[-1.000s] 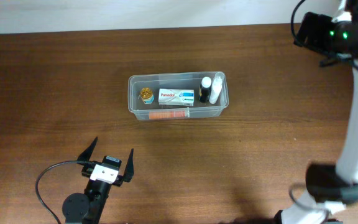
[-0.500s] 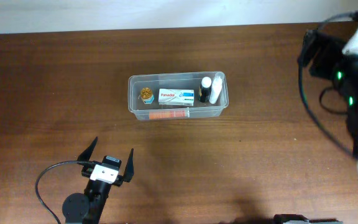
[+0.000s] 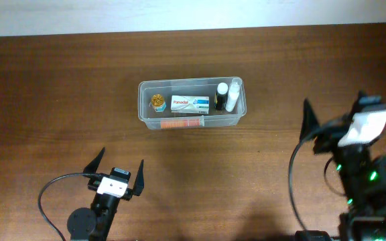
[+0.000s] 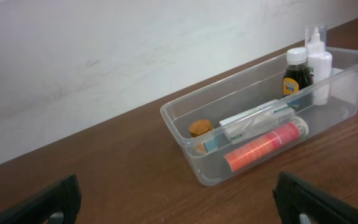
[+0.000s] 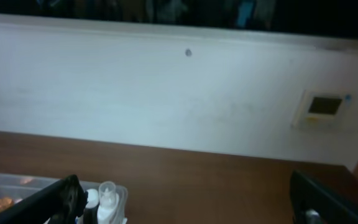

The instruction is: Pack container

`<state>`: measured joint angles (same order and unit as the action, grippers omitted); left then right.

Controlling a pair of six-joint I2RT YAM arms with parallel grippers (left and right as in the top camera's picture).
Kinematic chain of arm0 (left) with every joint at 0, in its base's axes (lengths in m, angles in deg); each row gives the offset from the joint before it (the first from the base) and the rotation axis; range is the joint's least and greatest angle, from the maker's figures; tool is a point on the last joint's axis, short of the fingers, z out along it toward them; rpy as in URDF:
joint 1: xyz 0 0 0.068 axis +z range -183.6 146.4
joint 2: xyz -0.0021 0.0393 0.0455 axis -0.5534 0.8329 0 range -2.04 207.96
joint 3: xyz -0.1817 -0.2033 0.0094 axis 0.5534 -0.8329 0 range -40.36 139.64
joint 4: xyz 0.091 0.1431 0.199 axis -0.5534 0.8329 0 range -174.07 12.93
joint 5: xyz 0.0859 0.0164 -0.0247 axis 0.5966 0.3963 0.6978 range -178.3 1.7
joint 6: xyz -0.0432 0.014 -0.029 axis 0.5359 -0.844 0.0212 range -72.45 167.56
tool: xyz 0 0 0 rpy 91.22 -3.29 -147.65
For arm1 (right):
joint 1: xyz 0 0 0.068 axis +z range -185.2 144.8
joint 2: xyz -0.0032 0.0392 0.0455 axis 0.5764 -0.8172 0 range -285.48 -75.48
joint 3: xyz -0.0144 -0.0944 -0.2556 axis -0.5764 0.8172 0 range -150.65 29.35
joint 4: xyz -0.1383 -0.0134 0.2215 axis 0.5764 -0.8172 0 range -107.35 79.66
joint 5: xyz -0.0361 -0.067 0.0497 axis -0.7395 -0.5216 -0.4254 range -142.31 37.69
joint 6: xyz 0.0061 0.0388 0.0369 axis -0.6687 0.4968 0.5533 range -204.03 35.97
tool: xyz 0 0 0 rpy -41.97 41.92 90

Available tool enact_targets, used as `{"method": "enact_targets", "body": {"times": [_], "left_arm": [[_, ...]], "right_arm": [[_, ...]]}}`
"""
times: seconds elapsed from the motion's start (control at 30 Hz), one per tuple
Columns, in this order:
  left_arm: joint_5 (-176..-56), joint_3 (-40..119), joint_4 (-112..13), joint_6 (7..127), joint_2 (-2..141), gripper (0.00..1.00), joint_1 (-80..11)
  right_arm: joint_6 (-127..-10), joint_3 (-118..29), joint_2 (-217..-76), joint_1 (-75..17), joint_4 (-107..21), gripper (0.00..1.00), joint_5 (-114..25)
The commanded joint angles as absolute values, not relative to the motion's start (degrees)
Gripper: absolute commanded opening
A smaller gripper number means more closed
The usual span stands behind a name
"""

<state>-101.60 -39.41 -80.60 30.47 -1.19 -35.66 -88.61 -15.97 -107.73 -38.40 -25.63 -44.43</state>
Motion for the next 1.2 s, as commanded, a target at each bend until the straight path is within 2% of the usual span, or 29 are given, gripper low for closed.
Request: {"method": "enact_targets", "body": {"times": [0.0, 0.27, 0.47, 0.63, 1.17], "left_arm": [[-101.4, -39.9, -80.6, 30.6, -1.7, 1.0, -35.3], [-101.4, -39.9, -80.6, 30.6, -1.7, 1.0, -35.3], [-101.4, -39.9, -80.6, 30.6, -1.7, 1.0, -35.3], [-101.4, -39.9, -80.6, 30.6, -1.7, 1.0, -35.3], [-101.4, -39.9, -80.6, 30.6, -1.7, 1.0, -35.3]], "right_arm": [[-89.7, -8.2, -101.6, -36.1, -21.9, 0.98, -42.5], [-89.6, 7.4, -87.2, -33.5, -12.6, 0.98, -42.5], [-89.6, 13.3, -80.2, -33.5, -11.8, 0.99, -42.5], [-89.6, 15.7, -77.7, -33.5, -11.3, 0.98, -42.6], [-89.6, 24.3, -75.7, -33.5, 1.4, 0.98, -42.3]]}}
